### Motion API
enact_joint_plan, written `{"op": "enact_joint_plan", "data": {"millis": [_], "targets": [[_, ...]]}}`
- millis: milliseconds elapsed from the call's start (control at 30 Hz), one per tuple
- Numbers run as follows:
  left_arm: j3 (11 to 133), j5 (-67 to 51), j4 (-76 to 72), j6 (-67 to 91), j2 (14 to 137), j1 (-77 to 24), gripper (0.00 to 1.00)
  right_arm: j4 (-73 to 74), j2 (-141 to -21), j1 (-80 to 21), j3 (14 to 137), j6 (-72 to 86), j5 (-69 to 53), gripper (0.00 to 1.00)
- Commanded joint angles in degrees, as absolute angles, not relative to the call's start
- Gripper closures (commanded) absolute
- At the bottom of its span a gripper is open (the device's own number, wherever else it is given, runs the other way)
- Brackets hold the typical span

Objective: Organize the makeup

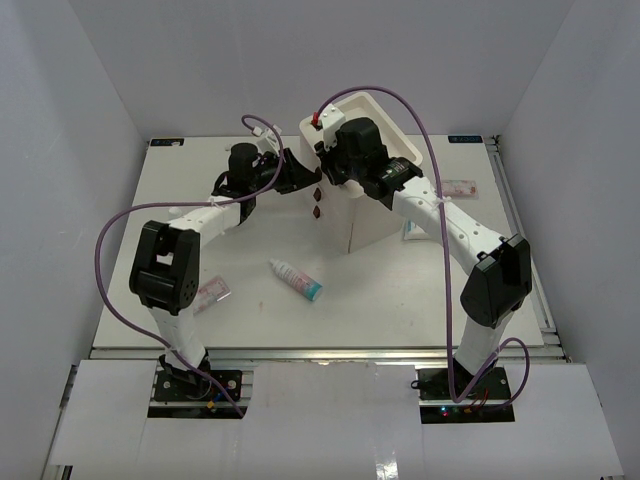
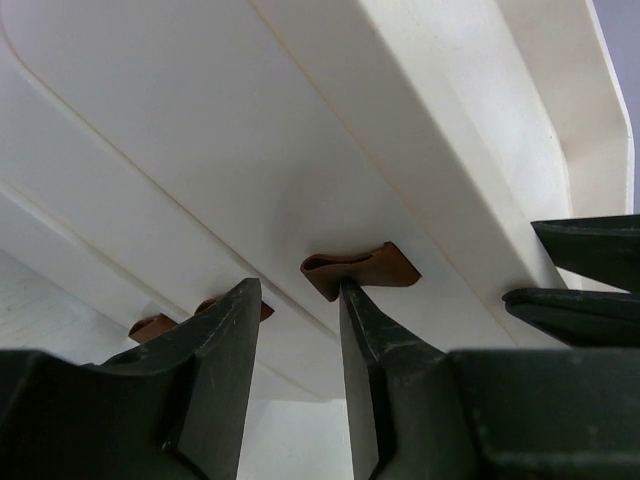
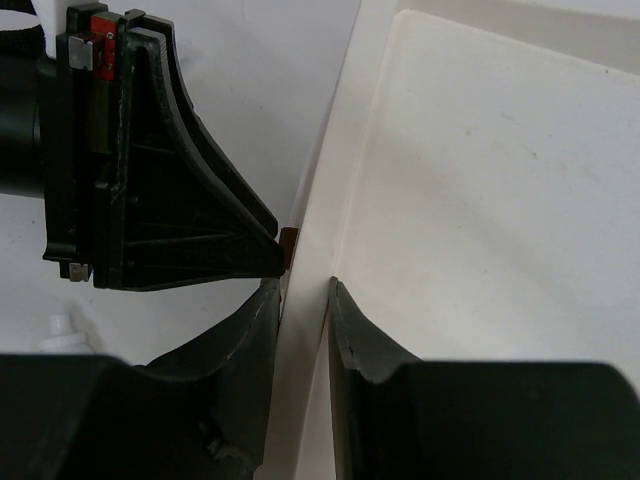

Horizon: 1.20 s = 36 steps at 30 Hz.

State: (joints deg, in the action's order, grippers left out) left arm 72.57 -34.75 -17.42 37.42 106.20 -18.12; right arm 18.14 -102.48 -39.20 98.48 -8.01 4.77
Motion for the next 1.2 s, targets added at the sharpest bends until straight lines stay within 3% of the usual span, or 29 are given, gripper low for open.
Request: {"op": "enact_joint_plan", "data": {"millis": [0,300,633,833,1100,1167], "targets": [[69.77,-29.97,-18.46,33.48,100.56,-18.77,0.45,18.22,-100.44,-40.98,99.79,-8.54,-2.31,0.84],[62.29,-30.95,-18.31,21.01,94.91,-18.36,0.21,18.28,-99.68,-40.34,99.04,-9.67,-3.14,0.78],[58.37,-40.33,-29.91,4.33,101.49,-18.28,0.17,19.07,-100.72,-40.34,100.28,-9.93,-5.62,0.76],[63.14,-41.15,-29.36,1.83,106.89,-18.37,0.23,19.42,-100.83,-40.34,100.55,-10.02,-6.35,0.76],[67.09,-39.78,-30.63,5.08,110.06,-18.95,0.47,19.42,-100.50,-39.99,100.08,-9.67,-6.70,0.76],[67.71,-38.80,-30.28,5.57,109.98,-19.15,0.48,19.35,-100.30,-39.99,99.80,-9.59,-6.84,0.76]]}}
